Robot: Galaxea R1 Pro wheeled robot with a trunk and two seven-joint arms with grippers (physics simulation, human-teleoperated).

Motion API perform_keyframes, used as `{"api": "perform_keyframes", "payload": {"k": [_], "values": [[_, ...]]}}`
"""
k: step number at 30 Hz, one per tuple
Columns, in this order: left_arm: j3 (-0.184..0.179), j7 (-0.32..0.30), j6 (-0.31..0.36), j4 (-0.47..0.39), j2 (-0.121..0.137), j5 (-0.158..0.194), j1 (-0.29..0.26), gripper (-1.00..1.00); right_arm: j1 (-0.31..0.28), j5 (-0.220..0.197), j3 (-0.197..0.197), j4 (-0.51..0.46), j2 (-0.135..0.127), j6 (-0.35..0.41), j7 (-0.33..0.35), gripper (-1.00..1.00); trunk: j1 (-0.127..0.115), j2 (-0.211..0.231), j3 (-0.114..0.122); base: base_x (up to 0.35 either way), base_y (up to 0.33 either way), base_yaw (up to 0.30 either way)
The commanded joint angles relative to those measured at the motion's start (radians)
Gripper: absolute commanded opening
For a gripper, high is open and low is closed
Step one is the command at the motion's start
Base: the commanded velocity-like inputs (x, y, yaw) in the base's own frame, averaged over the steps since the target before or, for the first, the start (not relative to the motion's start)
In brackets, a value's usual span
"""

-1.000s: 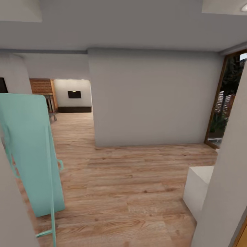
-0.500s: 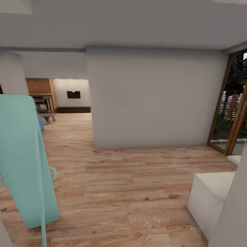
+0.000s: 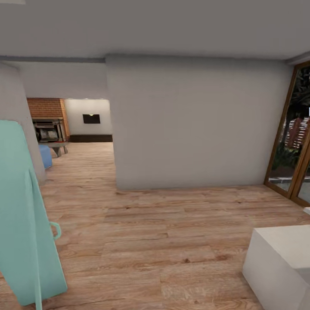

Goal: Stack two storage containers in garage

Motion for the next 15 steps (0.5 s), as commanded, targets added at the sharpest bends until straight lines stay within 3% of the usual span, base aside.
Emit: {"api": "perform_keyframes", "payload": {"k": [1, 15], "values": [[-0.006, 0.003, -0.003, 0.001, 0.000, 0.007, -0.001, 1.00, -0.001, -0.004, 0.008, 0.003, 0.001, -0.005, -0.003, 1.00, 0.001, -0.001, -0.001, 0.322, 0.000, 0.000], [-0.006, 0.003, -0.003, 0.001, 0.000, 0.008, -0.001, 1.00, -0.001, -0.004, 0.008, 0.003, 0.001, -0.005, -0.003, 1.00, 0.001, -0.001, -0.001, 0.322, 0.000, 0.000]]}}
